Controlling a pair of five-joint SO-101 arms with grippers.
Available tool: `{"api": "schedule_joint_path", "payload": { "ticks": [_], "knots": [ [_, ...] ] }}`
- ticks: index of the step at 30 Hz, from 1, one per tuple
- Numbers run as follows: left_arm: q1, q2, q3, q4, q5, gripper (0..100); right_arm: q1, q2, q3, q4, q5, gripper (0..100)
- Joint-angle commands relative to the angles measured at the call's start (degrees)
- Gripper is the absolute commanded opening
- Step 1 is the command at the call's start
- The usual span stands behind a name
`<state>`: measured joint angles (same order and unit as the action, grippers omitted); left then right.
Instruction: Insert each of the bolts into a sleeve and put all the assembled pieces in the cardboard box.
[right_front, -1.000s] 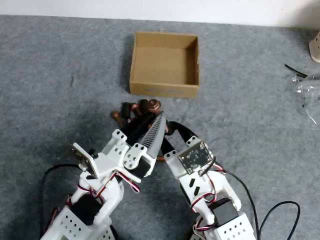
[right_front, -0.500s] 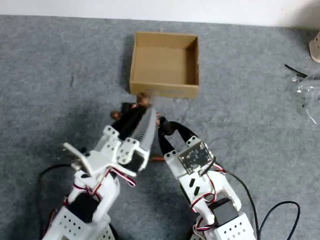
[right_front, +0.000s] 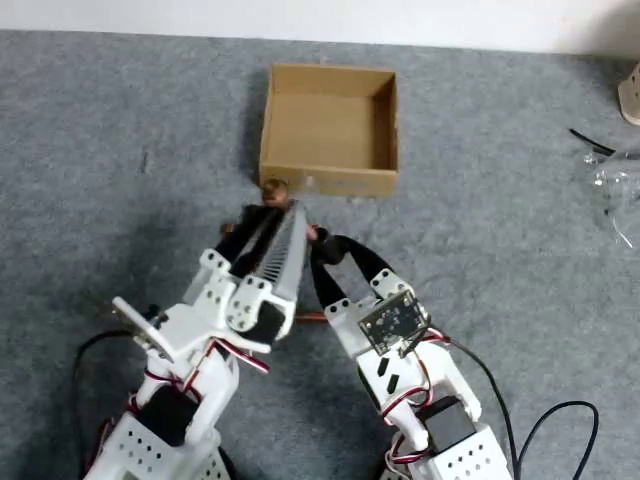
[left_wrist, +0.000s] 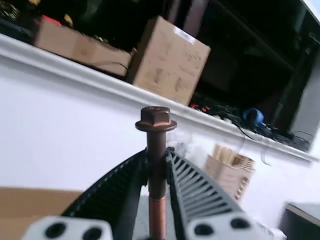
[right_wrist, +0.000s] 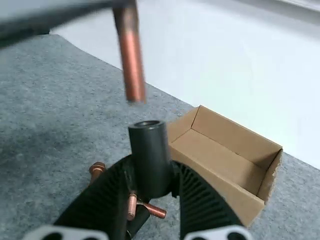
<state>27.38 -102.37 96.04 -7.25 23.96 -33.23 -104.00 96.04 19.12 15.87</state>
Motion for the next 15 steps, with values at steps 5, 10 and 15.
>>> {"api": "schedule_joint_path", "payload": {
  "ticks": [5,10,15],
  "knots": [
    [3.56,0.40,1.19,2.73,0.35,1,-0.66,-1.19,5.49,-2.07,-0.18,0.4],
    [3.56,0.22,1.19,5.27,0.09,1,-0.31,-1.19,5.58,-2.07,-0.35,0.4],
    [1.80,-0.04,1.19,5.10,0.09,1,-0.66,-1.19,5.49,-2.07,-0.26,0.4]
  ]
}}
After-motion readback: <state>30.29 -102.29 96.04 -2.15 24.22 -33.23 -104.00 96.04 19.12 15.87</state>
